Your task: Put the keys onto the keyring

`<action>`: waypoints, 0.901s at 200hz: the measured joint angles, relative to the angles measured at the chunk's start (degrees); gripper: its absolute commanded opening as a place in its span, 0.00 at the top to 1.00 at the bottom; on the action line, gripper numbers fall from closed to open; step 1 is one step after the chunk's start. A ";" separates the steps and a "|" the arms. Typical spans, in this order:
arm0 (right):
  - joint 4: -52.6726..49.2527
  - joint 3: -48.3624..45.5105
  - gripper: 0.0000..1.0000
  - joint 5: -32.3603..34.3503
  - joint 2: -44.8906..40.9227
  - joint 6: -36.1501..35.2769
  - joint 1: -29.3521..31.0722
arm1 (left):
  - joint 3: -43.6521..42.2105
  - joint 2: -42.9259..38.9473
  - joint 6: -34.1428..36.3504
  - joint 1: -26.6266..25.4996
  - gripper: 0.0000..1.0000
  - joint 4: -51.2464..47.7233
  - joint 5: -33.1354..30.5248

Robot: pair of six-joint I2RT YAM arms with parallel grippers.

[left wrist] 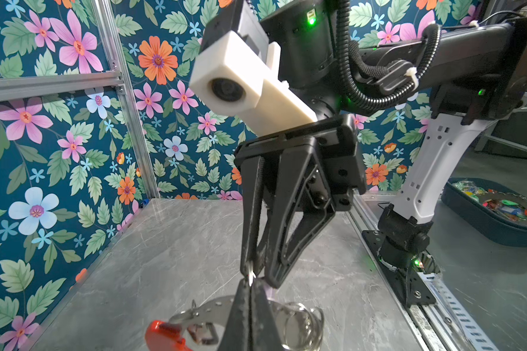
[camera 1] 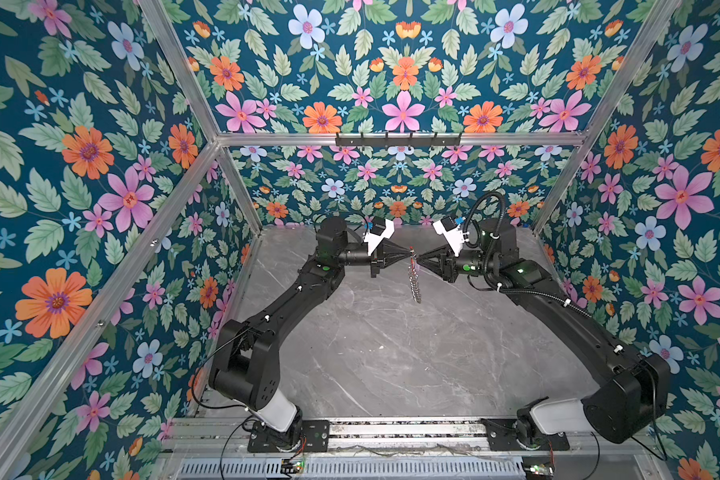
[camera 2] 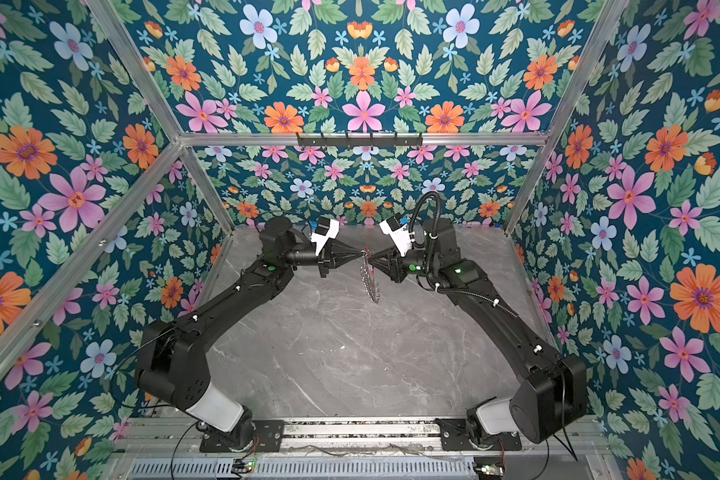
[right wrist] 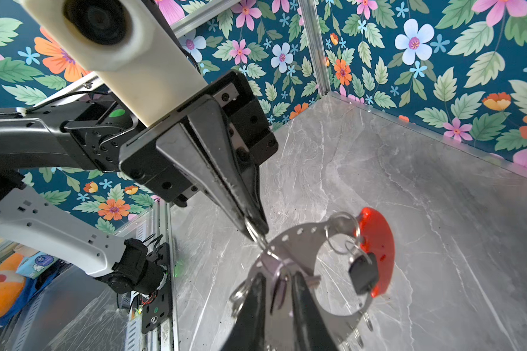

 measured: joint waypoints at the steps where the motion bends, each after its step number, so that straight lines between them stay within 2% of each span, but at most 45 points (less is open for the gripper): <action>1: 0.00 0.00 0.85 0.00 0.00 0.02 0.00 | 0.00 0.00 0.02 0.00 1.00 0.09 -0.02; 33: 0.39 -0.02 0.92 -0.20 0.00 0.33 -0.09 | -0.48 -0.11 -1.22 0.00 1.00 1.27 0.33; 58: 0.61 0.04 1.00 -0.55 0.26 0.81 -0.13 | -2.12 -0.22 -3.54 0.00 1.00 5.90 0.37; 118: 4.02 1.14 1.00 -3.87 3.08 3.96 -0.20 | -6.99 2.12 -19.23 0.09 1.00 28.79 -0.98; 180: 6.45 2.75 1.00 -4.94 5.22 6.58 0.94 | -8.37 5.77 -29.77 -0.44 1.00 44.68 -3.65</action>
